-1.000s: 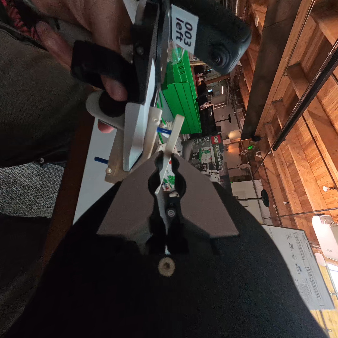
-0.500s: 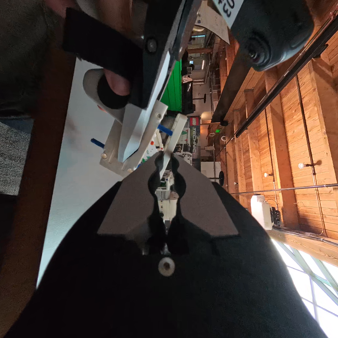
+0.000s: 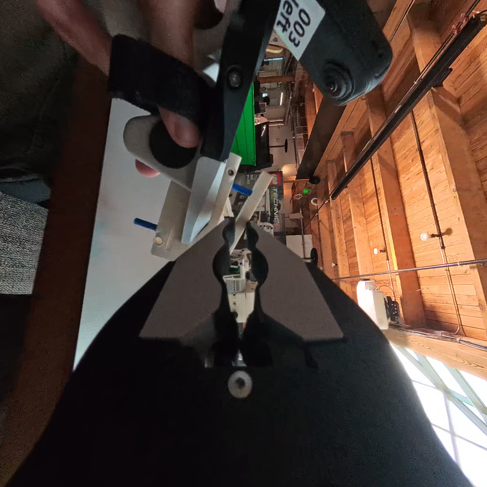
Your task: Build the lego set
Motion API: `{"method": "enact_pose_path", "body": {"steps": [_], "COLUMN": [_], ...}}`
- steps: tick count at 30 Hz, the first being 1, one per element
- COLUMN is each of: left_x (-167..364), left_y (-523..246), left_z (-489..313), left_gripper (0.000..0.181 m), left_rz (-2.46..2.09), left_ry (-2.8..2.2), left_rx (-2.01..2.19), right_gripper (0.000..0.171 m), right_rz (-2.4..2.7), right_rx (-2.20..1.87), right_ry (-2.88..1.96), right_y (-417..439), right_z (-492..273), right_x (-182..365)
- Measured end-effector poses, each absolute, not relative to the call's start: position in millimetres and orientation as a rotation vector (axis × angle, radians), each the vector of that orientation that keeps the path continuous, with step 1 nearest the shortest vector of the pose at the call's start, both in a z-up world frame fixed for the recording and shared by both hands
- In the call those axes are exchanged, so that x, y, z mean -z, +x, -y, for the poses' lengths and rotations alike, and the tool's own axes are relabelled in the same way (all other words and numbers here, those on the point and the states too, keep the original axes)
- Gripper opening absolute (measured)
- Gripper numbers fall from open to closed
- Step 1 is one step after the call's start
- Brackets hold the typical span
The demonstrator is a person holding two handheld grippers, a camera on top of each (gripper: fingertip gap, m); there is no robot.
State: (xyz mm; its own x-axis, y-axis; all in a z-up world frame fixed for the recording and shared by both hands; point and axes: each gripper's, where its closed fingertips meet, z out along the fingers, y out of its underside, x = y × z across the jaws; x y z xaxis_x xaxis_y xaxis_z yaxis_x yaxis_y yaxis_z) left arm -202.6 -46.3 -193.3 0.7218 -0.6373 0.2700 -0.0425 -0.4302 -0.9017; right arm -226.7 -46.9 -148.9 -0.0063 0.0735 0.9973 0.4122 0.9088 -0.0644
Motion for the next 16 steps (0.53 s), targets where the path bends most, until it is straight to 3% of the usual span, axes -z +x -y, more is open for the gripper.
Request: {"method": "enact_pose_path", "body": {"steps": [1,16], "left_x": [195.4,197.7], "left_y": [-202.8,-199.3], "left_z": [46.2,43.8], "left_gripper": [0.000,0.000], "left_rz": [-0.525,-0.510], "left_ry": [-1.925,-1.904], "left_rx": [0.746,0.775], "right_gripper": [0.006,0.006], "right_rz": [1.567,1.531], "right_rx": [0.300,0.221], "right_ry": [-0.378,-0.486], "right_y": [-226.5,-227.2], "right_z": [45.5,42.3], "right_x": [148.7,150.9]}}
